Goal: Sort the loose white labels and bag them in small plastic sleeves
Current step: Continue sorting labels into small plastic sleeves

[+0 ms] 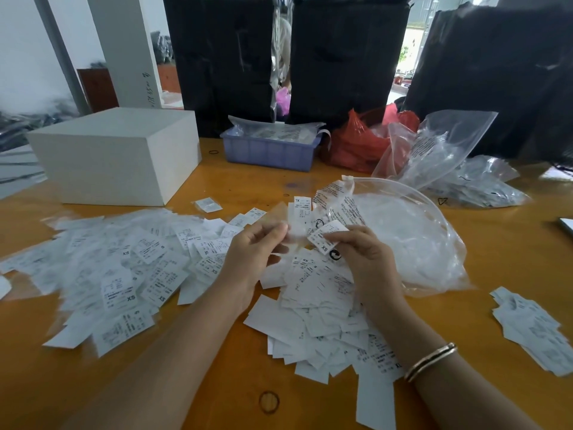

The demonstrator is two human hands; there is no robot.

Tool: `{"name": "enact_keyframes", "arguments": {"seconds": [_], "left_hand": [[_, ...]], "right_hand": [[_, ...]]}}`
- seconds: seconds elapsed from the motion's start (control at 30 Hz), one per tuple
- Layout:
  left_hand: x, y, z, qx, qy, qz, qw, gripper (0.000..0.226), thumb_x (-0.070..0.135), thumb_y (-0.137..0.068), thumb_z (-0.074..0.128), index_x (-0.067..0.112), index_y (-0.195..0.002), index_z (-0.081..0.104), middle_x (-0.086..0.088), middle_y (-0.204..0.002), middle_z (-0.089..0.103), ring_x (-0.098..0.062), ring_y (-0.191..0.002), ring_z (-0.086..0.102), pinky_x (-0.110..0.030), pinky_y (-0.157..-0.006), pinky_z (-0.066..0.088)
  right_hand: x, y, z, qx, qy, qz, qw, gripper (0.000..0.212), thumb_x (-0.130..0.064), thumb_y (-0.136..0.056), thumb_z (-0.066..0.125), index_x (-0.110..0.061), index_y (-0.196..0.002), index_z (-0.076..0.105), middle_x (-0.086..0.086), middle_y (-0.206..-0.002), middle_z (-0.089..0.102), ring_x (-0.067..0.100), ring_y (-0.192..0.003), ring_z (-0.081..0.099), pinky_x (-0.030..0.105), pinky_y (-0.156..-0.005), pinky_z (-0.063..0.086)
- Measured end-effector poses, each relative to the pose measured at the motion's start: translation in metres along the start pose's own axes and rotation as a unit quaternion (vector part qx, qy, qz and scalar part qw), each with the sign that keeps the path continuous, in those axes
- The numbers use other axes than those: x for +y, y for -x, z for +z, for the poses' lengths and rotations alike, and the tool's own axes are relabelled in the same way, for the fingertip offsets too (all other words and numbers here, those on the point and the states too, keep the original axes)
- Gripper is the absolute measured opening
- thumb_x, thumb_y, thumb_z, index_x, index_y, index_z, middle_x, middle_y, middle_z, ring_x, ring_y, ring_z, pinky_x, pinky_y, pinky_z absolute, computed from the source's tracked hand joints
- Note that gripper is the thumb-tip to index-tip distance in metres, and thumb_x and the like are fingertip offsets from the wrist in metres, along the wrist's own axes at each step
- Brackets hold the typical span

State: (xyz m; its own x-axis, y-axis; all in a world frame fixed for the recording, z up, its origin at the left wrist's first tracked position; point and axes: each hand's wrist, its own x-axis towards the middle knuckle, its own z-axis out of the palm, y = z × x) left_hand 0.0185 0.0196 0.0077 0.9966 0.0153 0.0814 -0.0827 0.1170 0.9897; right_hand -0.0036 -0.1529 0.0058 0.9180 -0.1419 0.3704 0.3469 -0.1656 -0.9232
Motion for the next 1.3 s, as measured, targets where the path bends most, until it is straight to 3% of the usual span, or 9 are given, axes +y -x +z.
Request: {"name": "enact_keyframes", "arguments": {"seconds": [0.1, 0.17, 0.27, 0.33, 0.43, 0.63, 0.87, 1.07, 1.3], "left_hand": [[-0.0006, -0.0005, -0.0004, -0.023, 0.024, -0.009, 0.999, 0.017, 0.009, -0.092, 0.057, 0.020, -0.101, 0.065, 0.003, -0.085, 0.075, -0.007, -0.075, 0.070, -0.018, -0.061, 0.051], [-0.0011, -0.0008, -0.0003, -0.035, 0.036, -0.013, 0.999, 0.023, 0.003, -0.090, 0.057, 0.019, -0.106, 0.063, 0.002, -0.087, 0.075, -0.009, -0.078, 0.070, -0.016, -0.061, 0.052], [-0.0009, -0.0010, 0.0002, -0.050, 0.065, -0.019, 0.996, 0.031, -0.002, -0.086, 0.061, 0.017, -0.110, 0.060, -0.003, -0.091, 0.074, -0.014, -0.083, 0.071, -0.018, -0.063, 0.053], [-0.0009, -0.0017, 0.0010, -0.059, 0.084, -0.018, 0.995, 0.034, -0.003, -0.083, 0.064, 0.014, -0.112, 0.059, -0.008, -0.092, 0.074, -0.018, -0.085, 0.072, -0.019, -0.065, 0.054], [-0.0020, -0.0003, 0.0014, -0.066, 0.066, -0.007, 0.996, 0.031, 0.002, -0.082, 0.067, 0.017, -0.109, 0.062, -0.011, -0.097, 0.072, -0.018, -0.088, 0.071, -0.019, -0.067, 0.054], [-0.0034, 0.0004, 0.0036, -0.106, -0.012, -0.017, 0.994, 0.019, 0.016, -0.083, 0.069, 0.027, -0.099, 0.069, 0.009, -0.094, 0.072, -0.002, -0.085, 0.067, -0.015, -0.066, 0.048], [-0.0056, 0.0011, 0.0047, -0.084, -0.059, -0.007, 0.995, 0.009, 0.027, -0.081, 0.070, 0.029, -0.073, 0.074, 0.010, -0.074, 0.072, 0.002, -0.068, 0.063, -0.018, -0.064, 0.046], [-0.0048, 0.0022, 0.0043, -0.098, -0.076, 0.009, 0.992, 0.019, 0.040, -0.072, 0.071, 0.026, -0.085, 0.071, 0.010, -0.077, 0.073, 0.001, -0.068, 0.064, -0.010, -0.059, 0.049], [-0.0055, -0.0021, 0.0031, -0.064, 0.031, -0.018, 0.997, 0.006, 0.018, -0.089, 0.062, 0.014, -0.090, 0.067, -0.002, -0.091, 0.074, -0.013, -0.087, 0.070, -0.023, -0.071, 0.049]], "right_hand": [[-0.0020, 0.0001, -0.0008, -0.007, -0.018, 0.060, 0.998, 0.042, -0.001, -0.090, 0.057, -0.038, -0.077, 0.074, -0.014, -0.081, 0.072, 0.003, -0.074, 0.063, 0.009, -0.064, 0.049], [-0.0016, 0.0000, 0.0004, -0.019, -0.013, 0.079, 0.997, 0.038, -0.004, -0.092, 0.052, -0.035, -0.089, 0.074, -0.014, -0.094, 0.071, 0.008, -0.096, 0.061, 0.016, -0.082, 0.050], [-0.0018, 0.0024, 0.0006, -0.033, 0.020, 0.063, 0.997, 0.027, -0.015, -0.094, 0.052, -0.029, -0.103, 0.073, -0.020, -0.109, 0.063, 0.011, -0.131, 0.041, 0.033, -0.105, 0.033], [-0.0023, 0.0034, 0.0016, -0.071, 0.068, 0.038, 0.994, 0.019, -0.029, -0.093, 0.055, -0.030, -0.103, 0.071, -0.019, -0.105, 0.064, 0.006, -0.126, 0.045, 0.021, -0.099, 0.036], [-0.0023, 0.0025, 0.0064, -0.129, 0.127, 0.028, 0.983, 0.014, -0.035, -0.088, 0.061, -0.033, -0.097, 0.072, -0.003, -0.099, 0.067, -0.016, -0.091, 0.051, -0.003, -0.069, 0.035], [0.0007, -0.0009, 0.0052, -0.087, 0.089, 0.035, 0.992, 0.008, -0.024, -0.084, 0.069, -0.026, -0.077, 0.073, -0.001, -0.078, 0.067, 0.013, -0.072, 0.060, 0.025, -0.068, 0.048], [0.0011, 0.0002, 0.0079, -0.086, 0.132, -0.005, 0.988, 0.012, -0.027, -0.082, 0.070, -0.016, -0.077, 0.073, 0.000, -0.074, 0.063, 0.009, -0.064, 0.053, 0.018, -0.061, 0.043], [-0.0027, 0.0005, 0.0067, -0.070, 0.081, 0.012, 0.994, 0.010, -0.030, -0.084, 0.067, -0.023, -0.078, 0.072, -0.001, -0.076, 0.067, 0.015, -0.070, 0.059, 0.019, -0.061, 0.047], [-0.0033, -0.0020, 0.0011, -0.023, 0.008, 0.042, 0.999, 0.010, -0.021, -0.087, 0.065, -0.026, -0.083, 0.073, -0.006, -0.078, 0.068, 0.000, -0.068, 0.060, 0.008, -0.063, 0.046]]}}
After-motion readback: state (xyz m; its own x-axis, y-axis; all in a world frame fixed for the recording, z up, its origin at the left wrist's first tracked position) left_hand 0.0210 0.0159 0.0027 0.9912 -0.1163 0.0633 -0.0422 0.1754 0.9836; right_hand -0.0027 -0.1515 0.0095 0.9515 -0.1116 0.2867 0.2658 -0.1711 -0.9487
